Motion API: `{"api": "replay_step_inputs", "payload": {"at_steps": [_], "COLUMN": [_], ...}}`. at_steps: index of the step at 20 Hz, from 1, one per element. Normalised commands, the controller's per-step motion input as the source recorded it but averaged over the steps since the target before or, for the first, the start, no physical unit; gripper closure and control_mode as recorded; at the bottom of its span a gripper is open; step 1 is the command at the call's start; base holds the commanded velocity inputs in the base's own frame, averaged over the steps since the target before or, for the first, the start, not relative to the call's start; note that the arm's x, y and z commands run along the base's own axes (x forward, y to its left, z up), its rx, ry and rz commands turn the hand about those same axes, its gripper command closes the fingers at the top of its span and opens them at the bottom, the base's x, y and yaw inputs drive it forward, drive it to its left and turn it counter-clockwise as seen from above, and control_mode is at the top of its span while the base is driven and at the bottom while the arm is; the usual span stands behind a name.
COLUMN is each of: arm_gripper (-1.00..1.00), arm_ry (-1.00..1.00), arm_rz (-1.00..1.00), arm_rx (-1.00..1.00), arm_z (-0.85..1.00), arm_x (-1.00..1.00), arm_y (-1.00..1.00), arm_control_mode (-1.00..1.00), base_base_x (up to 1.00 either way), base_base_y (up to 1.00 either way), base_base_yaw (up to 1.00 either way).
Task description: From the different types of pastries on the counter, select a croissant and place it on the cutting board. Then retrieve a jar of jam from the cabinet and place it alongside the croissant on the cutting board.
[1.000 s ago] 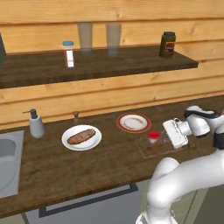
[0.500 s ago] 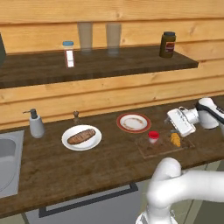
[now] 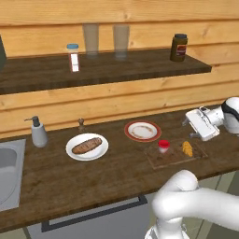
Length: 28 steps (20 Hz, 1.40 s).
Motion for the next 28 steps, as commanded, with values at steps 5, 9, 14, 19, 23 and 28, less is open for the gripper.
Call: {"api": "replay_step_inputs", "payload": {"at_steps": [5, 9, 14, 19, 23, 28], "arm_gripper": [-1.0, -1.0, -1.0, -1.0, -1.0, -1.0], "arm_ry": [-0.02, -0.2, -0.61, -0.26, -0.33, -0.53], "arm_rz": [0.0, 0.0, 0.01, 0.07, 0.09, 0.14], "arm_rx": [-0.01, 0.0, 0.0, -0.03, -0.1, -0.29], "arm_z": [0.0, 0.02, 0.22, 0.0, 0.07, 0.21], "arm_x": [-0.06, -0.35, -0.96, -0.55, -0.54, -0.72], "arm_y": [0.03, 0.0, 0.01, 0.17, 0.3, 0.66], "arm_control_mode": [-1.0, -1.0, -1.0, -1.0, -1.0, -1.0], "base_base_x": [0.0, 0.0, 0.0, 0.0, 0.0, 0.0], "base_base_y": [0.0, 0.0, 0.0, 0.0, 0.0, 0.0], "base_base_yaw": [0.0, 0.0, 0.0, 0.0, 0.0, 0.0]}}
